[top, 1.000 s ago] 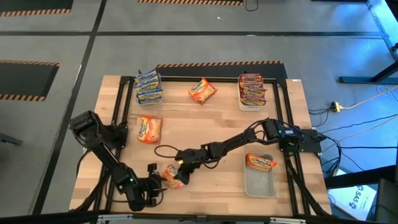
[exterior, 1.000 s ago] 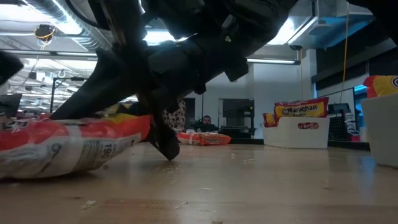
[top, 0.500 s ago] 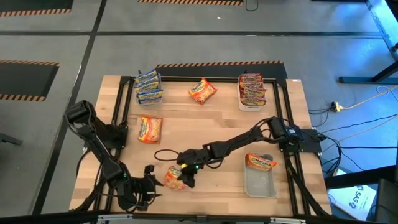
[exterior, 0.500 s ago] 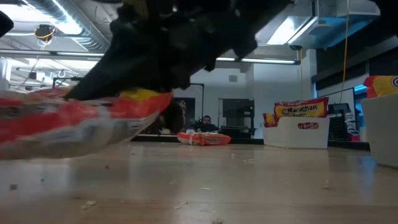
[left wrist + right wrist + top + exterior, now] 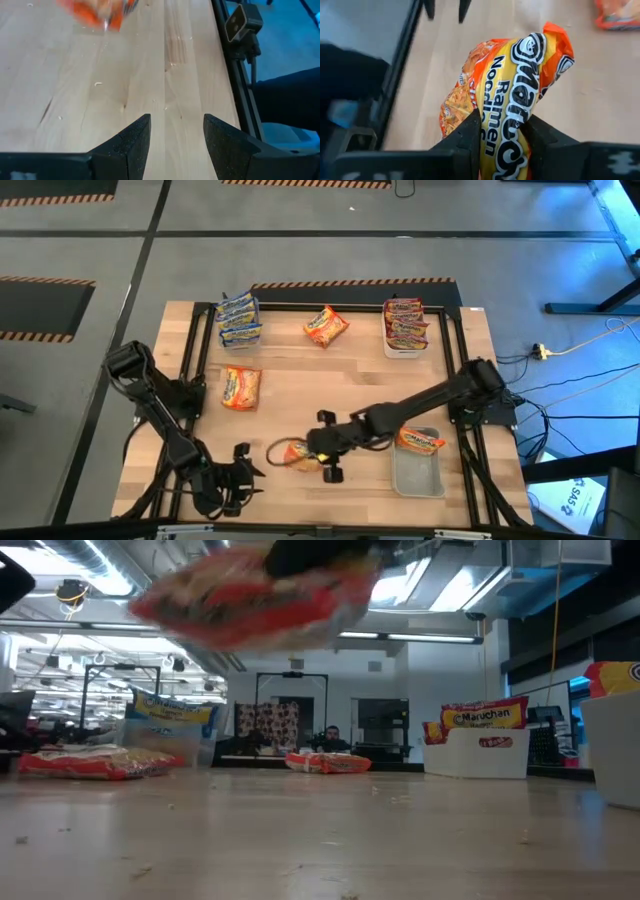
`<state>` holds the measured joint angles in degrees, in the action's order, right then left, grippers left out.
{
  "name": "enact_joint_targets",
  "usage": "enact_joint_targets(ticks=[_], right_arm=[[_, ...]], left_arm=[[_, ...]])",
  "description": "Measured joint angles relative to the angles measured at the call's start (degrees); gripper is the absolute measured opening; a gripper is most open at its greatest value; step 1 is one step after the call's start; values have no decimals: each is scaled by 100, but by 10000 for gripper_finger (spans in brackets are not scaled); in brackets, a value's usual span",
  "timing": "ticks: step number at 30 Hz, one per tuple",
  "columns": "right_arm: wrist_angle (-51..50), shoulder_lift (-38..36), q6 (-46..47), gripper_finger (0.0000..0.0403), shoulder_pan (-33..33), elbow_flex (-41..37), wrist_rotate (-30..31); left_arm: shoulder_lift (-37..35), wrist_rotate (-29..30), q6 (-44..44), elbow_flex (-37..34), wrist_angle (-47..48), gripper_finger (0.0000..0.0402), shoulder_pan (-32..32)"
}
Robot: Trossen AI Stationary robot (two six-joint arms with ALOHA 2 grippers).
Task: Sort Maruchan noodles
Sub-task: Put the bottom orange noodle pack into the gray bin
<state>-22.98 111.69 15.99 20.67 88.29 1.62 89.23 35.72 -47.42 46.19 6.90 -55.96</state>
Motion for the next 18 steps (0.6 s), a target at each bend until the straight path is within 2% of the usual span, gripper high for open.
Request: enact_joint_targets(ticks=[3,7,18], right_arm=[[-596,-328,-259,88,299,-2,441],[-1374,-750,-96,88,735,2,1044],[-3428,-1594,1879,88,2063,0,2227]], left_arm=[[0,-165,-2,0,-32,176,124],[0,-349,19,3,-117,176,327],[-4,-1156,475,7,-442,176,931]])
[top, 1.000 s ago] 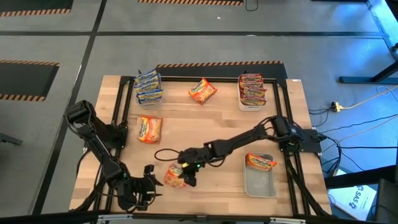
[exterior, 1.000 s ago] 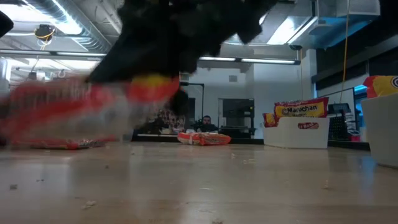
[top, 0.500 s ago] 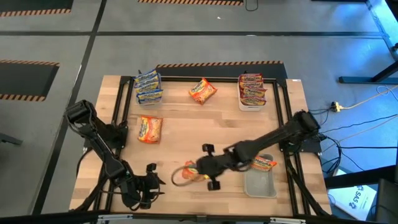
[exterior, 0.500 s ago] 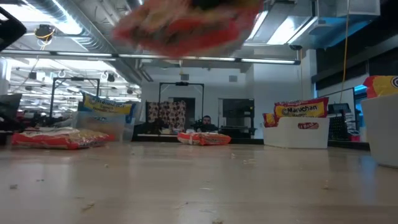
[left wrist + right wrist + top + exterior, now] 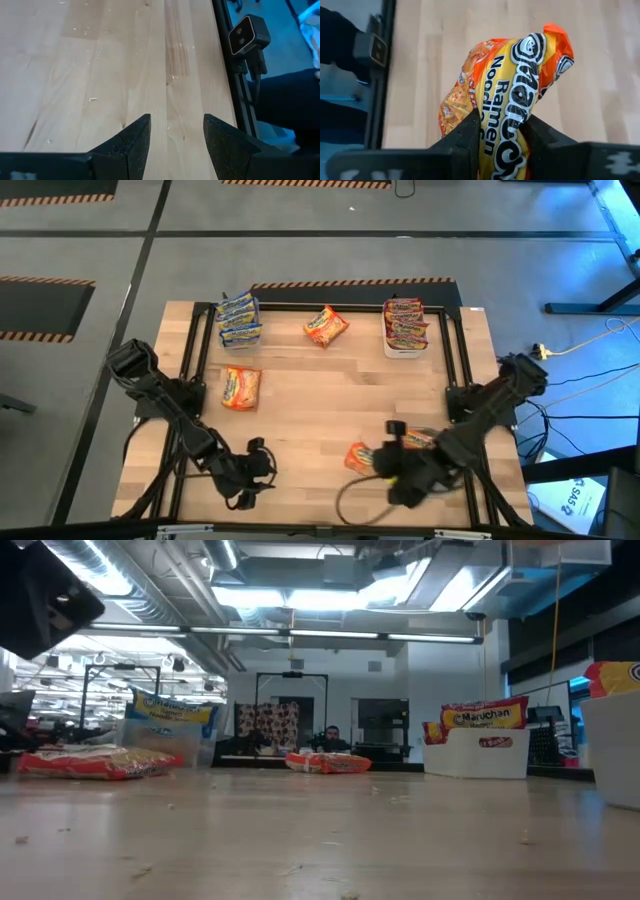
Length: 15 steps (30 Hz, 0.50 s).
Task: Sort Maruchan noodles
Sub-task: Put the bottom orange noodle pack into the gray bin
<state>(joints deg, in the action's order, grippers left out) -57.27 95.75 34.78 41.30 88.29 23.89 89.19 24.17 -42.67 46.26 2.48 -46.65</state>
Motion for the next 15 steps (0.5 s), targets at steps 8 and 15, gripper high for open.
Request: enact_joint_targets(ticks=[8,15], right_arm=[[-1509,-250,2081,88,1080,-507,589],[-1633,-422,3545,88,1765,-1397,396]], left_arm=[[0,-354,245,0,-55,176,342],[0,-649,282,0,-54,176,578]])
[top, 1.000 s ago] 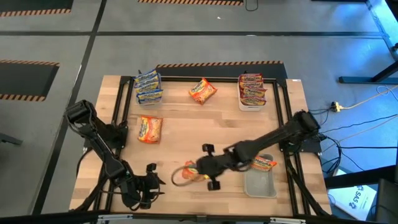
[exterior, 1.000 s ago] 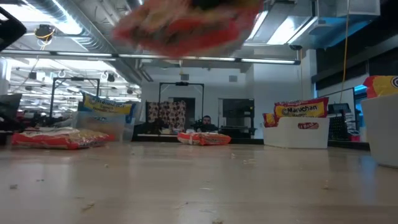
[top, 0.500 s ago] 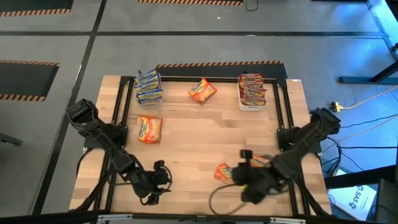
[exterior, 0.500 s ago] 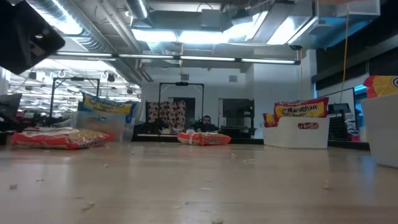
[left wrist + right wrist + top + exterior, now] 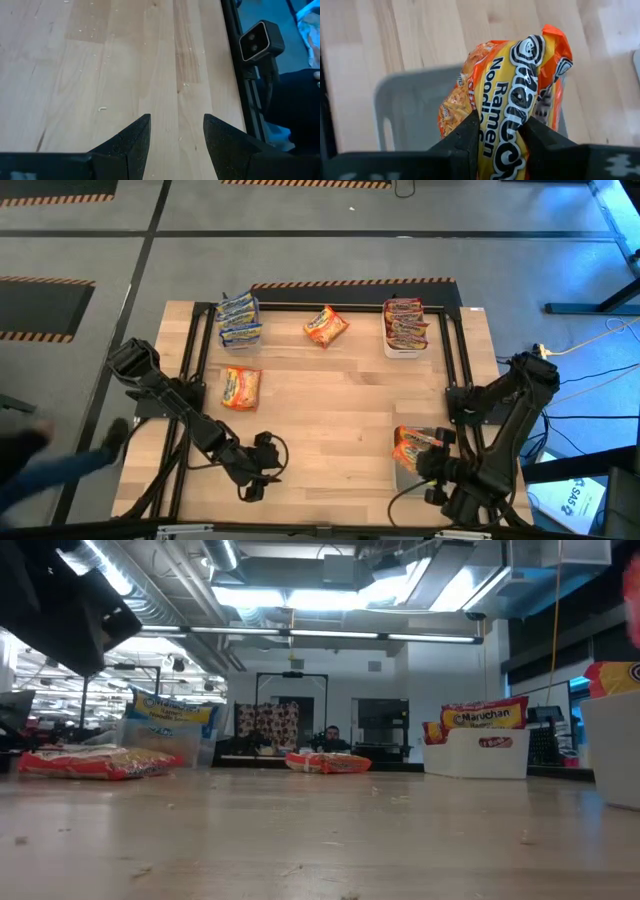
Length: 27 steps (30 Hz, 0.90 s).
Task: Sort Maruchan noodles
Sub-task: Put the bottom orange noodle pack into the gray bin
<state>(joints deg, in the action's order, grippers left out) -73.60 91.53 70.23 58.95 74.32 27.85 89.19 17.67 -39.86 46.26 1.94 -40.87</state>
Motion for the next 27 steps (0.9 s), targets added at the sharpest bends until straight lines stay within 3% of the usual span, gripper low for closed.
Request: enact_joint_targets(ticks=[11,17,24,27], right_arm=[[55,-2,-144,87,108,-564,-291],[21,-94,-295,87,107,-575,-419],[-49,-219,-412,87,103,-575,-969],[113,-177,-537,87,91,-577,-858]], left_arm=[[0,-86,0,0,-1,176,160],[0,-88,-4,0,-1,176,237],[0,-85,0,0,-3,176,383],[0,-88,81,0,-5,176,427]])
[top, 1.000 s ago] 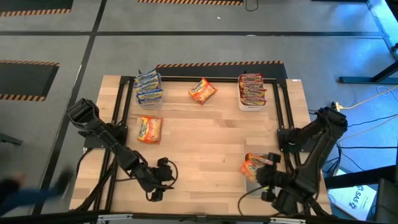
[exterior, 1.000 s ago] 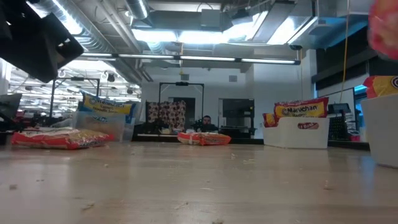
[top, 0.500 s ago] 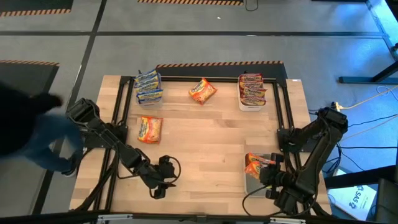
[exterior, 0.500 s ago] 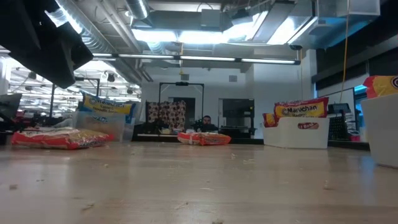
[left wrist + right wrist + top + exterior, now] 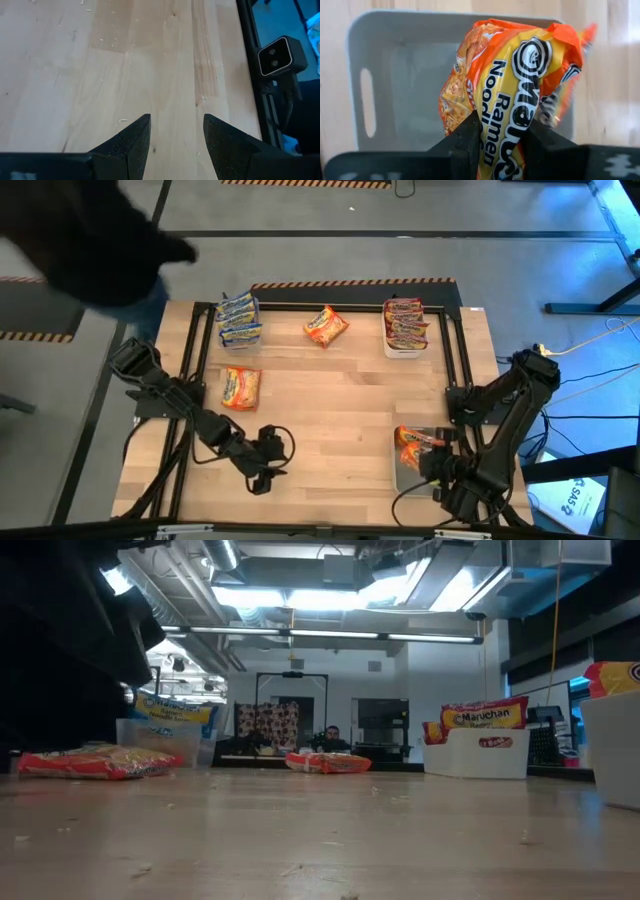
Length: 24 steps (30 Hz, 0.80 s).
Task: Sort Maruchan noodles
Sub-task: Put the bottom orange noodle pack into the gray bin
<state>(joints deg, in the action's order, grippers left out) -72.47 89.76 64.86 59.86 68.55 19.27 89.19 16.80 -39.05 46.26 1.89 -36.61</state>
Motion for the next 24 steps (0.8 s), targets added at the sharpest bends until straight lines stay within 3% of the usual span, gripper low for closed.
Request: enact_joint_targets(ticks=[10,14,18,24], right_arm=[[189,725,-957,87,-306,-4,-118],[207,938,-977,87,-369,-4,-380],[232,996,-673,91,-370,-4,-139],[200,994,-298,156,-366,-4,-138]], left_arm=[[0,-1,70,0,0,176,65],[0,-7,70,0,0,176,25],[0,-24,75,0,-1,176,12],[0,-27,131,0,0,176,16]])
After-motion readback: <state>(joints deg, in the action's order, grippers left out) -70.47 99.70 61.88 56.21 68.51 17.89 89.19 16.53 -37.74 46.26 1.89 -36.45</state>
